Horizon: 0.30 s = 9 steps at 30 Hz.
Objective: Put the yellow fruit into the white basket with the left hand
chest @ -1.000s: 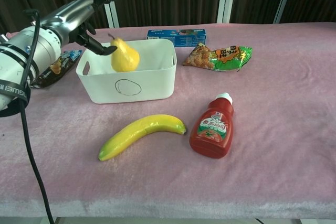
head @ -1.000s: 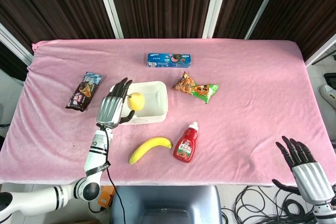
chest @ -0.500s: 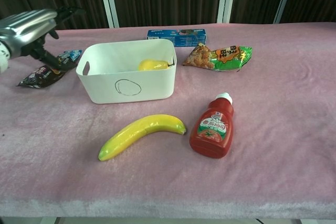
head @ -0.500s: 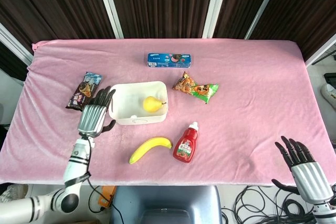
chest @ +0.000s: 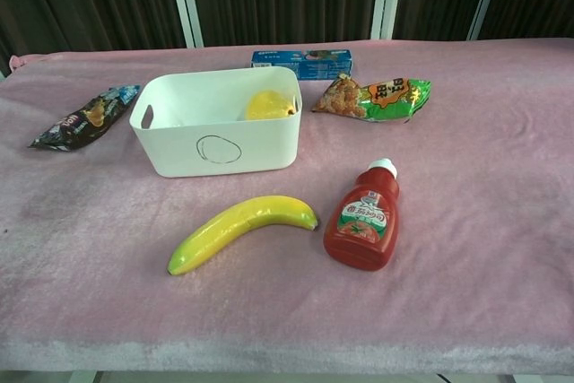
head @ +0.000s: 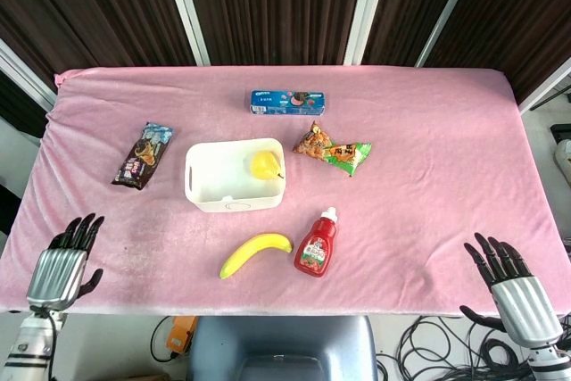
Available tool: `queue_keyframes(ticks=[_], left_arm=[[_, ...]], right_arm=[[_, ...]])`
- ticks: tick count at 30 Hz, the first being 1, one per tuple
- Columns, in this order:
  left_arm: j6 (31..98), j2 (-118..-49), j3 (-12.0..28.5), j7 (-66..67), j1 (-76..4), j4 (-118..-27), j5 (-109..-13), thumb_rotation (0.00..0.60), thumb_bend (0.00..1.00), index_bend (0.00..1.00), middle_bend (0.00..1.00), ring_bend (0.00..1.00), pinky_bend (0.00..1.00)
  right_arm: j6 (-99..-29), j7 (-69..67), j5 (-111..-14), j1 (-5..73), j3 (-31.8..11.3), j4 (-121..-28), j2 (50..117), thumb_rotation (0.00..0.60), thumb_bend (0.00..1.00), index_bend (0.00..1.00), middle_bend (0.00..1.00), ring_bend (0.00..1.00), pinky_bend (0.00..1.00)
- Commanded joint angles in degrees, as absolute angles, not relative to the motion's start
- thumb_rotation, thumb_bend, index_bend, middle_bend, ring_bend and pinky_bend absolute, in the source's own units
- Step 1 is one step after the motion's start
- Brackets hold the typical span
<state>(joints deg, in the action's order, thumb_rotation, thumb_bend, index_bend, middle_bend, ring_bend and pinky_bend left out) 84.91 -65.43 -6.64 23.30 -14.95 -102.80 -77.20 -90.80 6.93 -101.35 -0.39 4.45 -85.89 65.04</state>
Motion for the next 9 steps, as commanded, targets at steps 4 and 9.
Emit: queue_keyframes(ticks=[4, 9], left_arm=[[90.16, -63.91, -7.61, 18.27, -10.11, -100.42, -81.5, 0.6, 0.32, 0.0, 0.06, 0.07, 0.25], [89.91, -65.22, -7.03, 17.75, -8.86, -98.75, -82.37, 0.6, 0.32, 0.0, 0.06, 0.07, 0.25]], right_arm=[[-89.97, 7.97, -100.71, -0.25, 4.31, -86.06, 65.41, 0.6, 0.11, 0.08, 0.08, 0.08, 0.24], [-89.94, 8.36, -100.69, -0.24, 4.29, -86.16, 65.49, 0.6, 0.11, 0.07, 0.08, 0.08, 0.24]])
